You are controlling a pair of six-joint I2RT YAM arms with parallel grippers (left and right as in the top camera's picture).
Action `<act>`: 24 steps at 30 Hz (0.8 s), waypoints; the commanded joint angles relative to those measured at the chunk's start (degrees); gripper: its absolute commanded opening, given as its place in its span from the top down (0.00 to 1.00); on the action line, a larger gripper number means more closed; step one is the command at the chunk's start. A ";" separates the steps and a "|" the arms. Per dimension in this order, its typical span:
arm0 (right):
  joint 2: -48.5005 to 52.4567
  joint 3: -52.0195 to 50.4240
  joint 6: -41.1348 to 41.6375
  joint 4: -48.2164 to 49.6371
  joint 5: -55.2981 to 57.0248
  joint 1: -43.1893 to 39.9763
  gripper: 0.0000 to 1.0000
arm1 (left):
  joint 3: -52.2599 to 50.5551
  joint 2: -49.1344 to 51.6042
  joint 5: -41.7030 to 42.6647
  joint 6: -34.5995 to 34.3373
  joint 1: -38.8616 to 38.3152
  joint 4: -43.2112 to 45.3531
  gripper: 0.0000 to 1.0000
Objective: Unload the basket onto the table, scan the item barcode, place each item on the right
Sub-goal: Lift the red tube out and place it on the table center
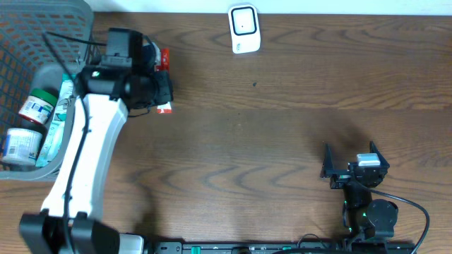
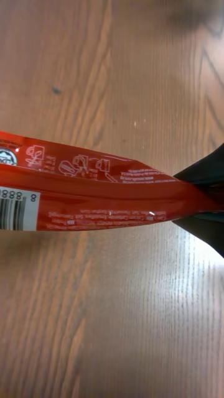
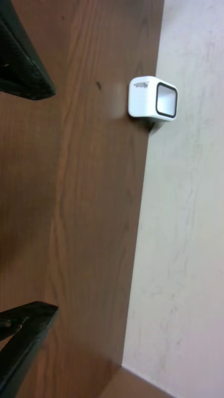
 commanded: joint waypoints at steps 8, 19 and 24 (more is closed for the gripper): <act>-0.09 -0.09 -0.59 -0.15 0.09 -0.66 0.01 | -0.79 13.18 -1.05 -0.81 -6.08 0.42 0.93; -0.09 -0.11 -0.59 -0.15 0.09 -0.66 0.01 | -0.92 23.08 -1.03 -2.82 -14.78 5.49 0.93; -0.09 -0.09 -0.59 -0.15 0.09 -0.66 0.01 | -1.05 25.64 -1.03 -4.52 -18.47 7.69 0.92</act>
